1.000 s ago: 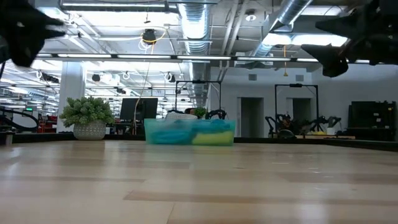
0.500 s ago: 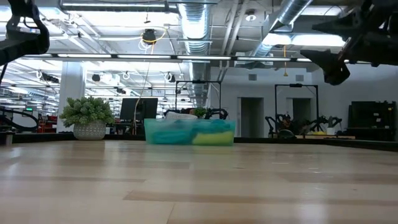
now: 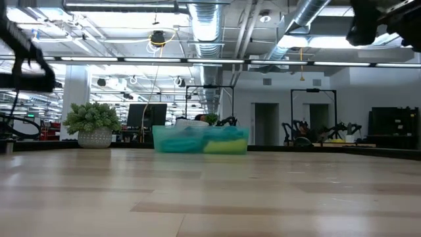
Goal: Fold microfiber towels
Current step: Return to Home Position
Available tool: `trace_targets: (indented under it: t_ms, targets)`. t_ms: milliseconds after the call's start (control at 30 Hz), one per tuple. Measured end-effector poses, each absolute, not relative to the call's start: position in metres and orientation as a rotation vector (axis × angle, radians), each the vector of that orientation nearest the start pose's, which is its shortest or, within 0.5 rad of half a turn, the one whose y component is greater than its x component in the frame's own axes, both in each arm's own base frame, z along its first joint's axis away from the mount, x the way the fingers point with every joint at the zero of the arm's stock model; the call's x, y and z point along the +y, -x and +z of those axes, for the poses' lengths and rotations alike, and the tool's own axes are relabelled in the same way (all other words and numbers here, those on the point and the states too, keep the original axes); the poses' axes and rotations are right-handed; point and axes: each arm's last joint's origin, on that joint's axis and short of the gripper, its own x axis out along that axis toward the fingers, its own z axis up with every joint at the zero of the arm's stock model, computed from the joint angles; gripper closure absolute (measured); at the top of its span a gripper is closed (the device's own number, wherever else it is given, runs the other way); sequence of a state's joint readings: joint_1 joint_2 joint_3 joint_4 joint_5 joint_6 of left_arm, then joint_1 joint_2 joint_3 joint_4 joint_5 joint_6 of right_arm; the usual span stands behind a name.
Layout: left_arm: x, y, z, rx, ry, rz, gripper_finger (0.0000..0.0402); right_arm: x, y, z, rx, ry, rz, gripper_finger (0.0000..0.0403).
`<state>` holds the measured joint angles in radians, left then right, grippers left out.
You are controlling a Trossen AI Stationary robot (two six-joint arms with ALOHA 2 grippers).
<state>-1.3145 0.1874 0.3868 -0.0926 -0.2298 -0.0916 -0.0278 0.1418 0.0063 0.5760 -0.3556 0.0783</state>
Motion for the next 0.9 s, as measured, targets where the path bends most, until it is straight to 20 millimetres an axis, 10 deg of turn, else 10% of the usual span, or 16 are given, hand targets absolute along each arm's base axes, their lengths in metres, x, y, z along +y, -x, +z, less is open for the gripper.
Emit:
trace_targets:
  t_ms: [267,900]
  targets:
    - [-0.093,-0.030,0.179,-0.060,0.156,-1.126,0.0322,0.011,-0.103,0.199,-0.332,0.030,0.334,0.0088]
    - [-0.093,-0.029,0.171,-0.035,0.032,-1.165,0.0322,0.011,-0.120,0.169,-0.043,0.218,0.264,0.0088]
